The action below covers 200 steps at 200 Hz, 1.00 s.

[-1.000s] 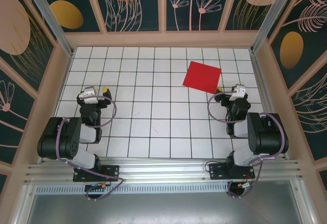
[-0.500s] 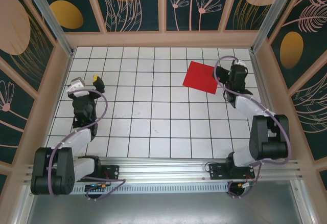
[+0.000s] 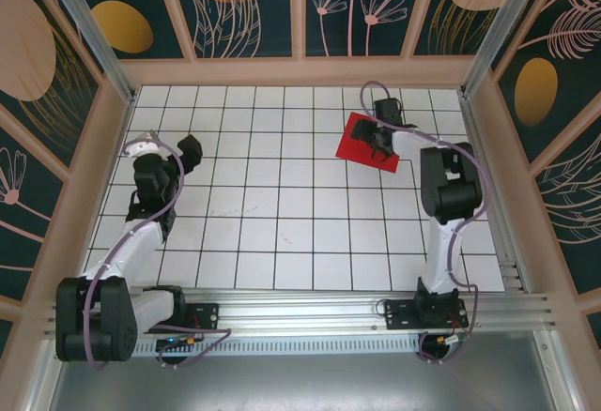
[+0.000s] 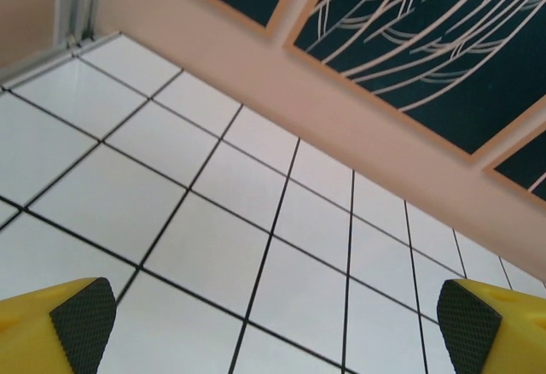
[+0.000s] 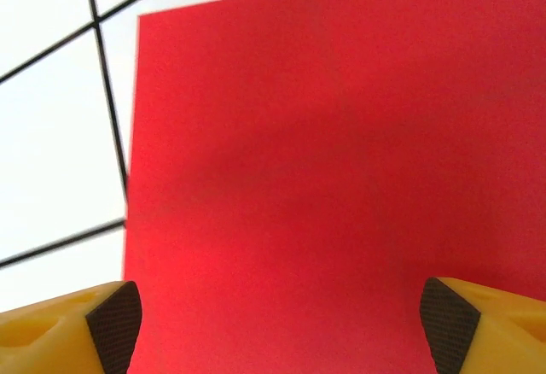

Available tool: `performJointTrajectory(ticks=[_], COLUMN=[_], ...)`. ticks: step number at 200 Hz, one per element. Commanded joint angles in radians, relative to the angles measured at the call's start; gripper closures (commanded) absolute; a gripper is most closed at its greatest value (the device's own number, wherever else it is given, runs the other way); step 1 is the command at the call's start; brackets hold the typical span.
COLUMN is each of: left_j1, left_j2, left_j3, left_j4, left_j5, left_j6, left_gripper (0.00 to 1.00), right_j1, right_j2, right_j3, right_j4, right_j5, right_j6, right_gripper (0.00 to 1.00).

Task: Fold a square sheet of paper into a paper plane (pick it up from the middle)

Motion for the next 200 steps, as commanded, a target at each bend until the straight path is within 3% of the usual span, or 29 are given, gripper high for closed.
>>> performJointTrajectory(ticks=[1,33,74,105,140,162,200], left_j1=[0.007,0.007,0.007,0.007,0.007,0.007,0.007], left_j2=[0.029,0.05,0.067,0.084,0.109,0.11,0.111], left_j3=[0.052,0.064,0.092,0.104,0.125,0.12,0.118], left_j4=[-0.067,-0.081,-0.13,-0.155,-0.173,-0.155,-0.172], left_j5=[0.069,0.107,0.136,0.156,0.178,0.178,0.167], left_j6=[-0.023,-0.022,-0.011,-0.011,-0.008,-0.02,-0.03], left_gripper=[0.01,0.01,0.02,0.01,0.01,0.02,0.01], right_j1=[0.029,0.05,0.111,0.22,0.343,0.38,0.363], right_j2=[0.078,0.185,0.213,0.138,-0.026,-0.086,-0.12], right_j3=[0.127,0.244,0.237,0.093,-0.079,-0.069,0.036], right_j4=[-0.092,-0.149,-0.209,-0.248,-0.277,-0.309,-0.456], right_j5=[0.028,0.021,-0.07,-0.102,-0.093,-0.103,0.06], right_j6=[0.027,0.033,-0.062,-0.15,-0.104,-0.109,-0.122], right_gripper=[0.13,0.13,0.14,0.16,0.15,0.15,0.1])
